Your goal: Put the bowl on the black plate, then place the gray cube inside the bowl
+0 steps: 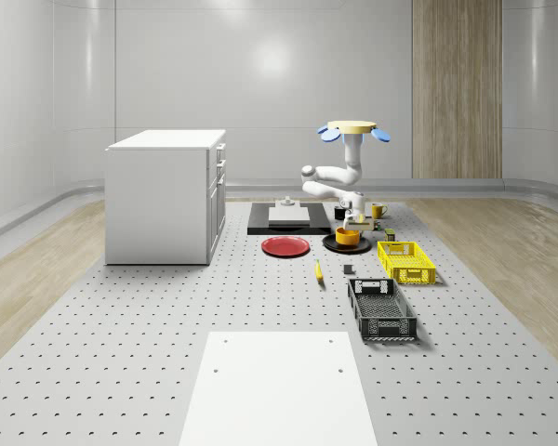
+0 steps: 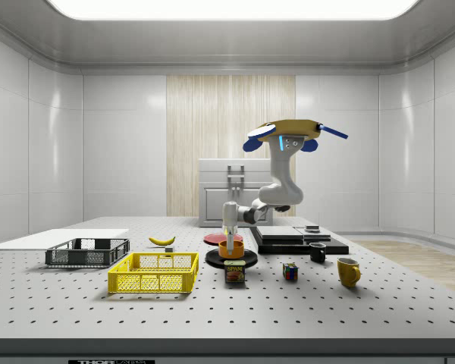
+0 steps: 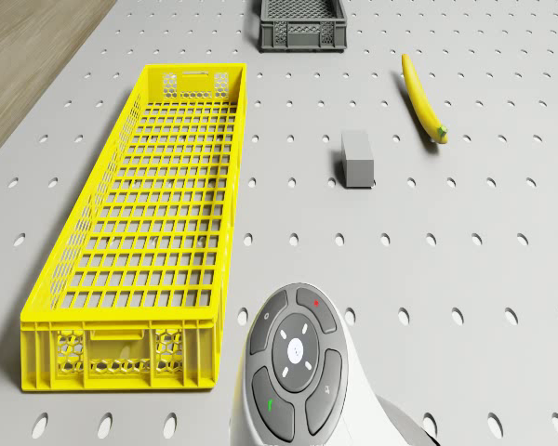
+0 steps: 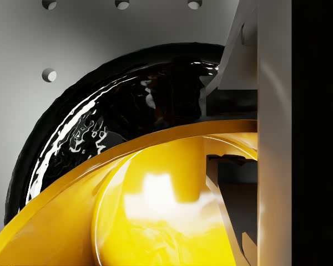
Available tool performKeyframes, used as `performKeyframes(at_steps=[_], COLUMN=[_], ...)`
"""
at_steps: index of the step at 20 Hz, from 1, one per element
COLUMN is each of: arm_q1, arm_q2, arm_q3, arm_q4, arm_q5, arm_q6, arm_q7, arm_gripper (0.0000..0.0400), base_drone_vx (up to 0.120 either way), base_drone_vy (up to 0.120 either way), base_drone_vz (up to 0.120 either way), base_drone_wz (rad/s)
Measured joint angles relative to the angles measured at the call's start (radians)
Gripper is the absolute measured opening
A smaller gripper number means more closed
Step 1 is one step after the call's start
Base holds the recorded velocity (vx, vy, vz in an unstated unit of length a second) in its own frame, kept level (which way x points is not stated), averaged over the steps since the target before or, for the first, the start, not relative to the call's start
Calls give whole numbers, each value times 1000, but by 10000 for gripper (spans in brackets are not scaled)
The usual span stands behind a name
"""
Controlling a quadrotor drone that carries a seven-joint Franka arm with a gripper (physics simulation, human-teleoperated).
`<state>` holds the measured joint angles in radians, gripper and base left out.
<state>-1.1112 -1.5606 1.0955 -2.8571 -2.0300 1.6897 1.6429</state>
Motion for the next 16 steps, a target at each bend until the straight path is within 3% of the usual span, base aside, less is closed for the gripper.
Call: performKeyframes(at_steps=[2,3,5,8,10,16], arm_q1=[7,10,16,24,28,35], arm_q2=[0,1,2,6,8,17], arm_q3=[-13,-18,-21,-21,-22,-23], arm_q4=[-3,-4,-8,-13,-15,-18], arm_q5=[-13,-19,-22,-24,-25,-29], arm_q6=[2,2,-1,-6,-10,-19], arm_q7=[-2,-4,-6,-9,-11,-15], arm_gripper=[100,166,258,333,359,391], base_drone_vx=[0,0,0,40,120,120], base_drone_vy=[0,0,0,-13,-120,-120], base_drone_vz=[0,0,60,120,120,0], base_drone_wz=[0,0,0,0,0,0])
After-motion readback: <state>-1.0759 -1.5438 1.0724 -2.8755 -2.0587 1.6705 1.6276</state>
